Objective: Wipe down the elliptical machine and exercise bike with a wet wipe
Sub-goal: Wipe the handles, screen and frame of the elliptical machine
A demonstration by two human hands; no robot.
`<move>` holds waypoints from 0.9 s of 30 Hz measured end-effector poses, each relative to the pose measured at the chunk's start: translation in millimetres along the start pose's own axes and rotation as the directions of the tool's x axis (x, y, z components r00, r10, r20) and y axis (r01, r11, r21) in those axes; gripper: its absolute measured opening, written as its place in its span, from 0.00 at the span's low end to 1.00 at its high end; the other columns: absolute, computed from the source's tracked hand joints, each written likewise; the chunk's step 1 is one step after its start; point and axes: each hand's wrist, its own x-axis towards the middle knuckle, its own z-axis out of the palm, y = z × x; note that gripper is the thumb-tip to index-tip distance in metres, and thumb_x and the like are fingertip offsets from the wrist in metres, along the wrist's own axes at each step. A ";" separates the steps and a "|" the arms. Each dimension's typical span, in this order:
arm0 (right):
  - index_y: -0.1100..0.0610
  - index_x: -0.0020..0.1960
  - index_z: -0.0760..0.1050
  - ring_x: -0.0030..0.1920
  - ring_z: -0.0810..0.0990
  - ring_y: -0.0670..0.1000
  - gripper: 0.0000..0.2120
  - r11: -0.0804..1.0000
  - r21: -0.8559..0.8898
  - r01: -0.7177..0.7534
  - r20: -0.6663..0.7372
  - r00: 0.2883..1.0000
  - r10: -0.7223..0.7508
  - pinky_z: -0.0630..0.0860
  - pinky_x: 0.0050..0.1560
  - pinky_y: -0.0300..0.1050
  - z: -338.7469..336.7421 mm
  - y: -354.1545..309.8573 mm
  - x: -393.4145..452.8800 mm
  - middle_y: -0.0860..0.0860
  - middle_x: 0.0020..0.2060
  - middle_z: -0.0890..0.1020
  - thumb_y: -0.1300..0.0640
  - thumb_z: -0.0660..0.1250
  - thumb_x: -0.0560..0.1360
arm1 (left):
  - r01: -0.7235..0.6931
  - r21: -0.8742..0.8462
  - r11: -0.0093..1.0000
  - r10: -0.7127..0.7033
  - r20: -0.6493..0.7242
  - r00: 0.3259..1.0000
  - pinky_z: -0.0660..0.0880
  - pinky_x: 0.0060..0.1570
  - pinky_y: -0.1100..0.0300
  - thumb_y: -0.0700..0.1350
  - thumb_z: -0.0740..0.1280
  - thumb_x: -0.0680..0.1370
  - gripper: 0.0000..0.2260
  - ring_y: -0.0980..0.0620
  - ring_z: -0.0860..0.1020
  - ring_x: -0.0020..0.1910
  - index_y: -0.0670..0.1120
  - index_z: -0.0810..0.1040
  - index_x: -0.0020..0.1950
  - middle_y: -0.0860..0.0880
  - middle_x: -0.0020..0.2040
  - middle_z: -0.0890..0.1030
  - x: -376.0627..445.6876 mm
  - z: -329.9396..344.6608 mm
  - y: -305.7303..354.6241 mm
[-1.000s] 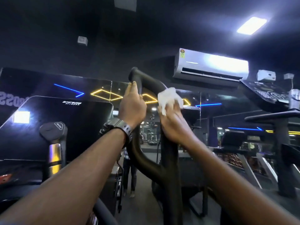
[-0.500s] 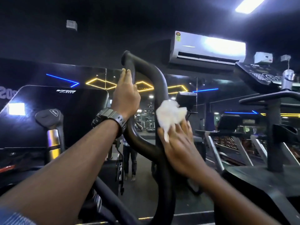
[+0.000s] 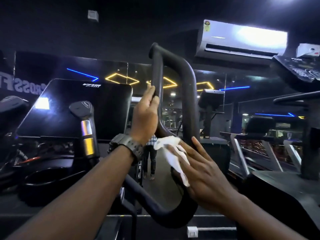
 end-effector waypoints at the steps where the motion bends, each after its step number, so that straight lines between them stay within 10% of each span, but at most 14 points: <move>1: 0.61 0.72 0.68 0.76 0.63 0.55 0.25 0.999 -0.036 0.028 0.052 0.998 -0.026 0.58 0.75 0.62 -4.6 1.1 13.2 0.56 0.70 0.73 0.54 0.59 0.77 | 0.052 -0.110 0.993 -0.053 -0.009 0.999 0.68 0.74 0.46 0.57 0.56 0.81 0.27 0.49 0.73 0.73 0.48 0.69 0.78 0.48 0.74 0.74 -2.4 -1.3 2.3; 5: 0.61 0.77 0.57 0.73 0.65 0.62 0.32 0.975 -0.208 -0.082 0.188 0.974 0.122 0.57 0.75 0.62 -11.2 19.4 105.7 0.64 0.73 0.65 0.45 0.51 0.77 | 0.158 -0.411 0.898 -0.181 -0.017 0.983 0.78 0.65 0.52 0.61 0.49 0.86 0.29 0.50 0.82 0.61 0.41 0.73 0.73 0.43 0.64 0.81 -5.1 -7.8 18.5; 9: 0.61 0.80 0.44 0.76 0.57 0.65 0.35 0.951 -0.252 -0.178 0.211 0.949 0.233 0.48 0.77 0.61 -2.4 1.9 126.1 0.65 0.77 0.53 0.47 0.45 0.77 | 0.177 -0.329 0.928 -0.183 0.013 0.983 0.78 0.65 0.44 0.61 0.50 0.86 0.26 0.46 0.84 0.57 0.44 0.80 0.60 0.43 0.55 0.85 -5.5 -12.3 23.2; 15: 0.61 0.69 0.72 0.71 0.68 0.63 0.26 0.874 -0.343 -0.345 0.124 0.906 0.406 0.52 0.73 0.68 -17.1 -35.0 40.2 0.62 0.64 0.76 0.46 0.54 0.79 | 0.082 -0.080 0.993 -0.080 0.032 0.996 0.72 0.68 0.53 0.73 0.50 0.75 0.39 0.58 0.78 0.63 0.48 0.74 0.74 0.52 0.65 0.80 -6.3 -19.5 18.5; 19: 0.59 0.46 0.73 0.53 0.79 0.58 0.28 0.842 0.227 -0.490 0.230 0.867 0.443 0.70 0.57 0.49 -30.8 -19.2 119.2 0.57 0.42 0.79 0.40 0.44 0.83 | 0.111 -0.130 0.985 -0.107 0.037 0.994 0.71 0.71 0.43 0.82 0.50 0.70 0.48 0.47 0.79 0.66 0.47 0.75 0.72 0.45 0.67 0.80 3.3 -14.5 22.1; 21: 0.60 0.46 0.71 0.45 0.79 0.55 0.26 0.540 0.571 -0.619 0.300 0.769 0.564 0.76 0.49 0.49 -25.4 14.4 177.4 0.55 0.40 0.77 0.39 0.48 0.82 | 0.129 -0.204 0.970 -0.120 0.057 0.991 0.71 0.70 0.39 0.80 0.51 0.72 0.45 0.43 0.81 0.62 0.45 0.80 0.65 0.41 0.61 0.83 11.1 -12.1 24.2; 24: 0.60 0.40 0.71 0.52 0.79 0.56 0.31 0.270 0.717 -0.642 0.288 0.627 0.724 0.75 0.61 0.59 -23.0 62.5 252.8 0.54 0.42 0.80 0.33 0.49 0.76 | 0.118 -0.268 0.956 -0.108 0.052 0.993 0.72 0.70 0.43 0.73 0.46 0.79 0.35 0.50 0.82 0.62 0.51 0.82 0.62 0.48 0.59 0.85 16.7 -9.0 28.5; 27: 0.60 0.57 0.76 0.64 0.73 0.56 0.33 0.269 0.695 -0.667 0.304 0.611 0.731 0.65 0.71 0.58 -31.5 57.7 266.4 0.56 0.56 0.78 0.34 0.48 0.78 | 0.121 -0.347 0.930 -0.107 0.061 0.992 0.72 0.70 0.46 0.71 0.44 0.80 0.37 0.51 0.82 0.63 0.47 0.79 0.66 0.47 0.61 0.84 24.5 -8.4 28.2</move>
